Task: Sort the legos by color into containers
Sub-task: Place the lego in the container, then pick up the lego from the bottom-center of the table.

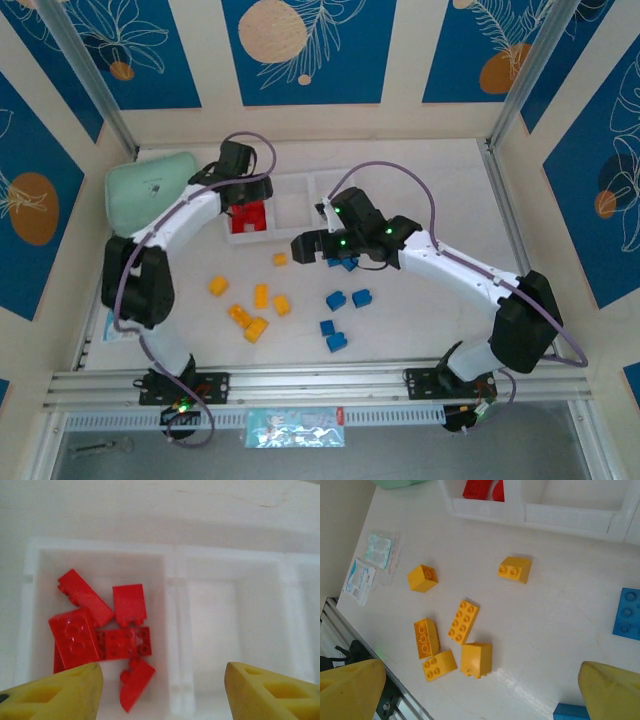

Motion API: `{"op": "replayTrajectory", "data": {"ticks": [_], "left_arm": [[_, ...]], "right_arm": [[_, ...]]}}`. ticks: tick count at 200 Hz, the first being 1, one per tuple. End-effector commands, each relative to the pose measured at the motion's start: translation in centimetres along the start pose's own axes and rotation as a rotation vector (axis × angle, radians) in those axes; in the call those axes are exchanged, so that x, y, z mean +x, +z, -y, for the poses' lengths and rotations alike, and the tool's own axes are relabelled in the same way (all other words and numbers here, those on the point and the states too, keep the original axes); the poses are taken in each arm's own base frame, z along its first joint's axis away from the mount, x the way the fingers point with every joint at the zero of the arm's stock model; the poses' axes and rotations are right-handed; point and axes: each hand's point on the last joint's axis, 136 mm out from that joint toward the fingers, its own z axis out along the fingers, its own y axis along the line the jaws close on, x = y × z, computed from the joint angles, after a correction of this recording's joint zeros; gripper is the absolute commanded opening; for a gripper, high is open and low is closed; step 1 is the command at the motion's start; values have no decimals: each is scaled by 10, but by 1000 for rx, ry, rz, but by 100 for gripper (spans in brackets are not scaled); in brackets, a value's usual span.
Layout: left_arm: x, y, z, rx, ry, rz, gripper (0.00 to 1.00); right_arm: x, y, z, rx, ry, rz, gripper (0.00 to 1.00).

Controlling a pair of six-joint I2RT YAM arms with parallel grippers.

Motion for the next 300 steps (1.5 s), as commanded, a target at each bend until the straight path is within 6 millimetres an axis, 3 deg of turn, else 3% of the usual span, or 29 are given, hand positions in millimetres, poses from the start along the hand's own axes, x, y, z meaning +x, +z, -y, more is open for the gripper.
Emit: {"op": "replayTrajectory", "data": {"ticks": [1,27,91,141,161,178,216,276,300], "left_arm": [[15,-30,10,114,-25,-38,67],[48,-55,8,182,-26,-82,72],[137,-104,-20,234,-56,-192,84],[189,-132,-39,255,-145,-240,93],[201,-139,-47,247,-169,-243,100],[209,-143,-48,265,-193,-246,99],[217,-144,-55,243,-228,-242,99],[222,-140,-71,171,-278,-218,99],[221,-138,-68,197,-302,-203,99]], "right_arm": [[4,-1,-1,39,-13,-33,99],[13,8,-2,73,-20,-84,99],[32,37,-13,105,-61,-154,99],[69,69,-34,126,-114,-243,97],[84,84,-43,137,-149,-267,95],[93,96,-47,151,-148,-292,93],[101,111,-32,257,-143,-276,85],[109,129,-21,287,-182,-297,71],[111,134,-19,288,-196,-308,66]]}}
